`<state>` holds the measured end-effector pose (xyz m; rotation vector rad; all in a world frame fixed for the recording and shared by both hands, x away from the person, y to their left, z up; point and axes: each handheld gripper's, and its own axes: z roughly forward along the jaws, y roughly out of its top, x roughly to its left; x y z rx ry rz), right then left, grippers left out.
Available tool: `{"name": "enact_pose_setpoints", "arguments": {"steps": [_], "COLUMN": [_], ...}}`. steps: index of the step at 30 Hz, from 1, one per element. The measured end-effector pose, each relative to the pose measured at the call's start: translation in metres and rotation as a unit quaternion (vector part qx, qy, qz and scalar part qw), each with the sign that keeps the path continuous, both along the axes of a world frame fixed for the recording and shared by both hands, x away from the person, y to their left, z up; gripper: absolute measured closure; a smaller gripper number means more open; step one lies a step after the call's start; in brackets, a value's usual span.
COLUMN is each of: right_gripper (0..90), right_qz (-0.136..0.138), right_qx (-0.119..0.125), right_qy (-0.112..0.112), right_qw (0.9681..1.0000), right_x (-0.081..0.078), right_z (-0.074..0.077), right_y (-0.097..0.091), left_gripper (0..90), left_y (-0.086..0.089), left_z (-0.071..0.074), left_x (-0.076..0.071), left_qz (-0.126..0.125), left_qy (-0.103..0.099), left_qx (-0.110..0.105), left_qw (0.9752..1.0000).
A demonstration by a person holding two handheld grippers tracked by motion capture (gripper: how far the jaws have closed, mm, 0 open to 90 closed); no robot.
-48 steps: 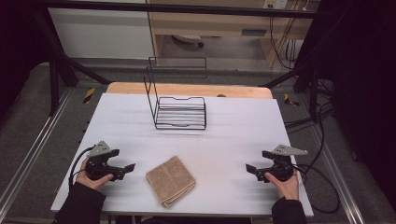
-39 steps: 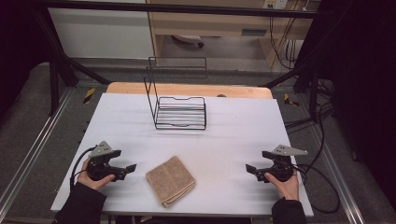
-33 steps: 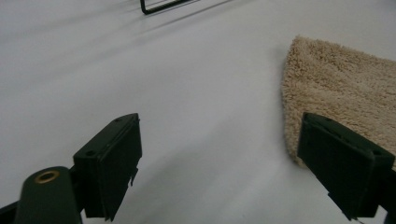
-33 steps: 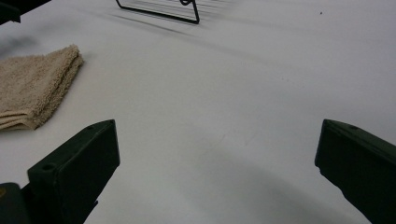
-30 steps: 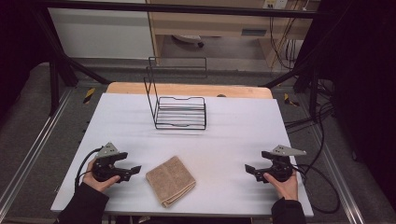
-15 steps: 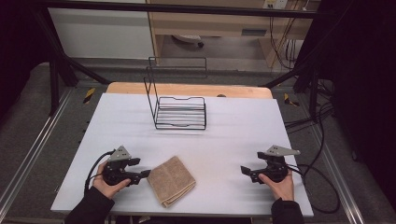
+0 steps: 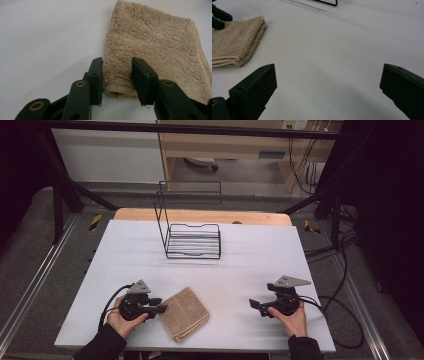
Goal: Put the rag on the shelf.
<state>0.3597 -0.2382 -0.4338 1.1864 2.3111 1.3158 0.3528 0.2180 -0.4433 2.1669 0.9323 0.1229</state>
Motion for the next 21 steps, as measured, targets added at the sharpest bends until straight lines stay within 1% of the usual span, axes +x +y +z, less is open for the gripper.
{"name": "enact_pose_setpoints", "arguments": {"steps": [2,4,5,6,8,9,10,11,12,13,14,16,17,18,19,20,21], "right_gripper": [1.8,2.0,2.4,2.4,2.5,2.6,2.7,2.7,3.1,3.1,3.2,3.3,3.3,3.3,3.4,3.4,3.4], "right_qz": [0.002,0.007,0.009,0.009,0.011,0.011,0.011,0.011,0.010,0.010,0.015,0.018,0.022,0.022,0.026,0.029,0.029], "right_qx": [0.002,-0.005,-0.004,-0.004,-0.003,0.000,0.003,0.003,0.003,0.003,-0.001,-0.008,-0.013,-0.013,-0.017,-0.021,-0.021], "right_qy": [-0.001,0.000,-0.003,-0.003,-0.004,-0.009,-0.007,-0.007,-0.009,-0.009,-0.011,-0.014,-0.014,-0.014,-0.010,-0.010,-0.010], "right_qw": [1.0000,1.0000,0.9999,0.9999,0.9999,0.9999,0.9999,0.9999,0.9999,0.9999,0.9998,0.9997,0.9996,0.9996,0.9995,0.9993,0.9993], "right_x": [0.000,-0.002,-0.002,-0.002,-0.003,-0.004,-0.004,-0.004,-0.005,-0.005,-0.005,-0.005,-0.005,-0.005,-0.006,-0.006,-0.006], "right_z": [0.001,0.002,0.002,0.002,0.003,0.005,0.006,0.006,0.008,0.008,0.009,0.009,0.010,0.010,0.010,0.009,0.009], "right_y": [0.005,0.014,0.018,0.018,0.024,0.031,0.035,0.035,0.044,0.044,0.048,0.059,0.071,0.071,0.081,0.086,0.086], "left_gripper": [64.1,66.6,67.7,67.7,69.8,71.4,72.3,72.3,73.3,73.3,73.9,75.5,76.8,76.8,77.9,78.1,78.1], "left_y": [-0.001,-0.001,-0.001,-0.002,-0.003,-0.004,-0.005,-0.005,-0.005,-0.006,-0.006,-0.006,-0.007,-0.007,-0.007,-0.008,-0.008], "left_z": [-0.001,-0.001,-0.001,-0.001,-0.001,-0.001,-0.001,-0.001,-0.001,-0.001,-0.001,0.000,0.000,0.000,0.000,0.000,0.000], "left_x": [0.000,0.000,-0.001,-0.001,-0.002,-0.002,-0.003,-0.003,-0.003,-0.003,-0.003,-0.003,-0.003,-0.004,-0.004,-0.004,-0.004], "left_qz": [0.002,0.002,0.002,0.001,0.000,-0.003,-0.004,-0.003,-0.002,-0.001,-0.002,-0.002,-0.002,-0.002,-0.001,-0.001,-0.001], "left_qy": [0.005,0.008,0.010,0.009,0.009,0.007,0.007,0.008,0.010,0.011,0.012,0.012,0.012,0.012,0.011,0.010,0.010], "left_qx": [-0.001,-0.001,-0.001,0.000,0.004,0.008,0.009,0.011,0.010,0.009,0.009,0.012,0.013,0.015,0.016,0.017,0.018], "left_qw": [1.0000,1.0000,1.0000,1.0000,1.0000,0.9999,0.9999,0.9999,0.9999,0.9999,0.9999,0.9999,0.9998,0.9998,0.9998,0.9998,0.9998]}}
